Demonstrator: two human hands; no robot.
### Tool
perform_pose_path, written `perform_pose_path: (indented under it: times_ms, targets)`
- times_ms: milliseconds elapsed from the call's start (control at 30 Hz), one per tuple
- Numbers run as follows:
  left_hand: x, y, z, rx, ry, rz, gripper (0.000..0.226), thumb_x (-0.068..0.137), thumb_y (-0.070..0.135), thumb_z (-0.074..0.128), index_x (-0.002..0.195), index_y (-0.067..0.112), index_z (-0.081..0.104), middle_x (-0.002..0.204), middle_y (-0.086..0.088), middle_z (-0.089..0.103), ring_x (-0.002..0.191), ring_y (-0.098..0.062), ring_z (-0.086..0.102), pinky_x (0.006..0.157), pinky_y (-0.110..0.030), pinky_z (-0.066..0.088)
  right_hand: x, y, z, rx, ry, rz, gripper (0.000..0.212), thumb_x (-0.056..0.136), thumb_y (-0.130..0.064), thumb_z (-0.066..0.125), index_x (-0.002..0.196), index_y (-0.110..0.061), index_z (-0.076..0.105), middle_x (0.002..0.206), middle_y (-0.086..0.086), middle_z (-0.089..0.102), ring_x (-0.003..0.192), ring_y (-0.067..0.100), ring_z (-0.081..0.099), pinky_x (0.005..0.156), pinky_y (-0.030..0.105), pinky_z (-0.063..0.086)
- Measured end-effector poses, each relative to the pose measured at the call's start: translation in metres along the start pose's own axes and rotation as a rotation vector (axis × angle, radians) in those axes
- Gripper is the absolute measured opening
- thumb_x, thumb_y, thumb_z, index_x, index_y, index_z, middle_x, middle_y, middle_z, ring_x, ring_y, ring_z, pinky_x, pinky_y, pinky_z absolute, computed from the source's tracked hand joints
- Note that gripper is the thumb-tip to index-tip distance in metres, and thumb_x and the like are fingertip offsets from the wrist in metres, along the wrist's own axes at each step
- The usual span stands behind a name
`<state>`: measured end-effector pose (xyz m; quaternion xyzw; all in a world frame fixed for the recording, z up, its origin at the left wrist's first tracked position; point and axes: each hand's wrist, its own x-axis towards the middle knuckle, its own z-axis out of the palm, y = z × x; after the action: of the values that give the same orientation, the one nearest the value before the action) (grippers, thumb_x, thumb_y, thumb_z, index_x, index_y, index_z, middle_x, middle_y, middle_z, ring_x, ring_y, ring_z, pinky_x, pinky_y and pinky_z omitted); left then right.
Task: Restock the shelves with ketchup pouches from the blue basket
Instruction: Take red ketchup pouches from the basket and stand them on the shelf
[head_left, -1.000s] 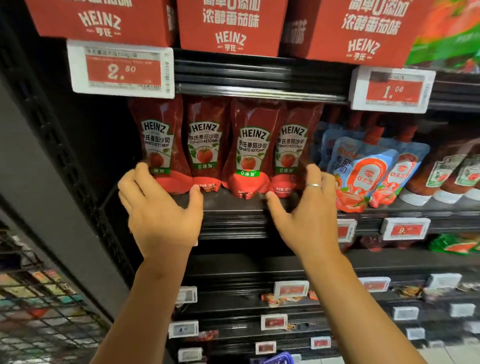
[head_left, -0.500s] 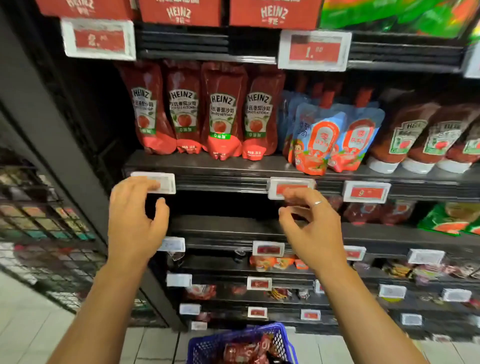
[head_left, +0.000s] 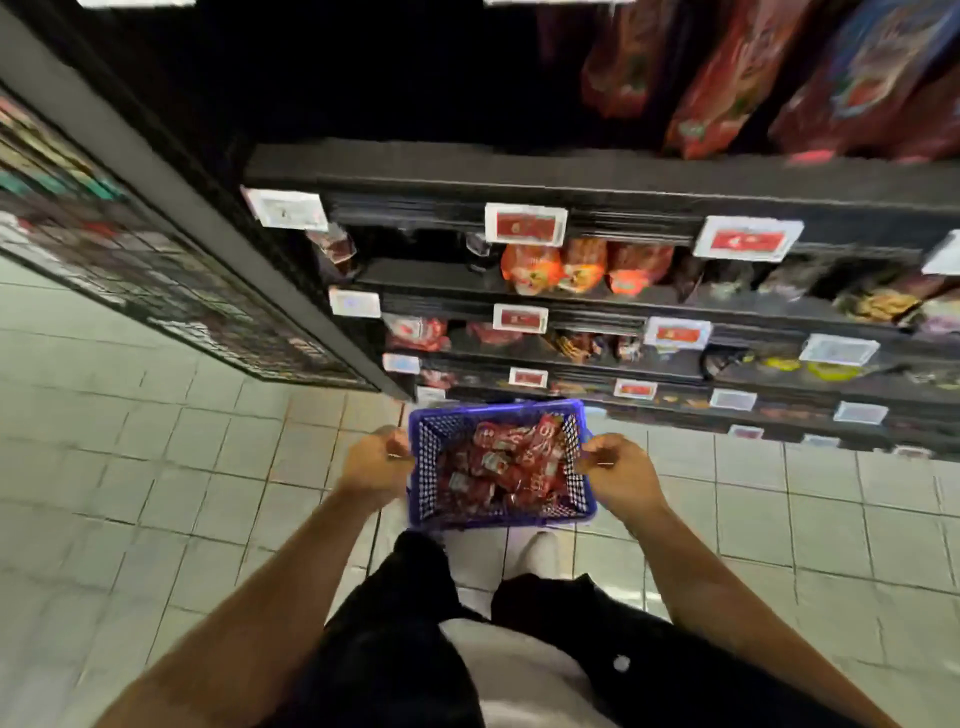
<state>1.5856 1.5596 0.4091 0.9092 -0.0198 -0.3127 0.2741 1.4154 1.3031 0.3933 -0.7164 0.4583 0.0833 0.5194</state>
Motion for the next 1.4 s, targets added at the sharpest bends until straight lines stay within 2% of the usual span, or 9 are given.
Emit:
perform_pose_path:
  times_ms: [100, 233, 367, 567, 833, 967, 1067, 1267, 1400]
  targets:
    - [0.008, -0.034, 0.045, 0.136, -0.082, -0.069, 0.022, 0.083, 0.019, 0.070, 0.100, 0.007, 0.064, 0.100, -0.013, 0.071, 0.090, -0.031, 0.065, 0.072, -0.032, 0.047, 0.003, 0.046, 0.020, -0.144, -0.015, 0.067, 0.008, 0.086, -0.025, 0.072, 0.080, -0.020, 0.068, 0.076, -0.005, 0.066, 0.084, 0.026, 0.066, 0.066, 0.024, 0.042]
    - [0.040, -0.077, 0.097, 0.137, -0.115, -0.079, 0.034, 0.078, 0.027, 0.076, 0.106, 0.017, 0.061, 0.098, 0.000, 0.065, 0.081, -0.020, 0.061, 0.054, -0.017, 0.036, 0.028, 0.092, 0.061, -0.297, -0.067, 0.036, 0.022, 0.089, -0.029, 0.067, 0.108, -0.018, 0.072, 0.110, 0.005, 0.070, 0.105, 0.029, 0.065, 0.074, 0.024, 0.037]
    - [0.099, -0.138, 0.149, 0.156, -0.095, -0.166, 0.047, 0.078, 0.038, 0.073, 0.117, 0.015, 0.061, 0.112, -0.013, 0.068, 0.101, -0.037, 0.064, 0.074, -0.033, 0.046, 0.082, 0.149, 0.105, -0.348, -0.062, 0.088, 0.044, 0.082, -0.021, 0.074, 0.123, -0.011, 0.063, 0.116, 0.009, 0.070, 0.110, 0.032, 0.063, 0.085, 0.031, 0.046]
    - [0.196, -0.248, 0.213, 0.120, -0.035, -0.490, 0.064, 0.074, 0.037, 0.080, 0.125, 0.014, 0.050, 0.121, -0.016, 0.063, 0.107, -0.036, 0.061, 0.079, -0.038, 0.048, 0.191, 0.237, 0.171, -0.452, -0.013, 0.208, 0.052, 0.083, -0.026, 0.072, 0.128, -0.007, 0.056, 0.121, 0.018, 0.061, 0.113, 0.041, 0.056, 0.093, 0.044, 0.050]
    - [0.287, -0.340, 0.301, 0.056, -0.020, -0.563, 0.081, 0.068, 0.036, 0.088, 0.135, 0.013, 0.048, 0.130, -0.012, 0.063, 0.117, -0.035, 0.061, 0.094, -0.042, 0.052, 0.296, 0.323, 0.262, -0.558, 0.387, 0.594, 0.101, 0.070, -0.054, 0.075, 0.150, -0.015, 0.028, 0.138, 0.020, 0.036, 0.123, 0.043, 0.041, 0.103, 0.050, 0.038]
    - [0.308, -0.365, 0.320, -0.052, 0.135, -0.591, 0.053, 0.071, 0.030, 0.083, 0.119, 0.014, 0.067, 0.115, -0.012, 0.072, 0.105, -0.033, 0.069, 0.090, -0.042, 0.057, 0.316, 0.336, 0.273, -0.559, 0.626, 0.646, 0.094, 0.057, -0.044, 0.060, 0.144, -0.019, 0.034, 0.136, 0.016, 0.039, 0.117, 0.038, 0.042, 0.095, 0.047, 0.040]
    - [0.312, -0.375, 0.316, 0.035, 0.115, -0.566, 0.042, 0.066, 0.027, 0.081, 0.105, 0.013, 0.072, 0.104, -0.012, 0.074, 0.096, -0.034, 0.070, 0.084, -0.043, 0.060, 0.316, 0.344, 0.265, -0.466, 0.716, 0.576, 0.072, 0.068, -0.024, 0.061, 0.136, -0.022, 0.037, 0.130, 0.014, 0.047, 0.117, 0.039, 0.051, 0.093, 0.047, 0.044]
    - [0.324, -0.377, 0.291, 0.116, 0.026, -0.469, 0.037, 0.063, 0.023, 0.081, 0.097, 0.012, 0.074, 0.096, -0.013, 0.074, 0.091, -0.034, 0.070, 0.075, -0.035, 0.058, 0.293, 0.341, 0.266, -0.448, 0.523, 0.519, 0.070, 0.076, -0.012, 0.056, 0.141, -0.023, 0.031, 0.128, 0.019, 0.057, 0.116, 0.043, 0.055, 0.103, 0.049, 0.045]
    - [0.349, -0.383, 0.252, 0.202, -0.004, -0.396, 0.042, 0.064, 0.025, 0.087, 0.101, 0.010, 0.072, 0.098, -0.013, 0.073, 0.090, -0.034, 0.070, 0.074, -0.037, 0.058, 0.270, 0.325, 0.290, -0.378, 0.445, 0.530, 0.063, 0.076, -0.008, 0.055, 0.133, -0.024, 0.034, 0.114, 0.010, 0.064, 0.102, 0.037, 0.061, 0.084, 0.041, 0.050]
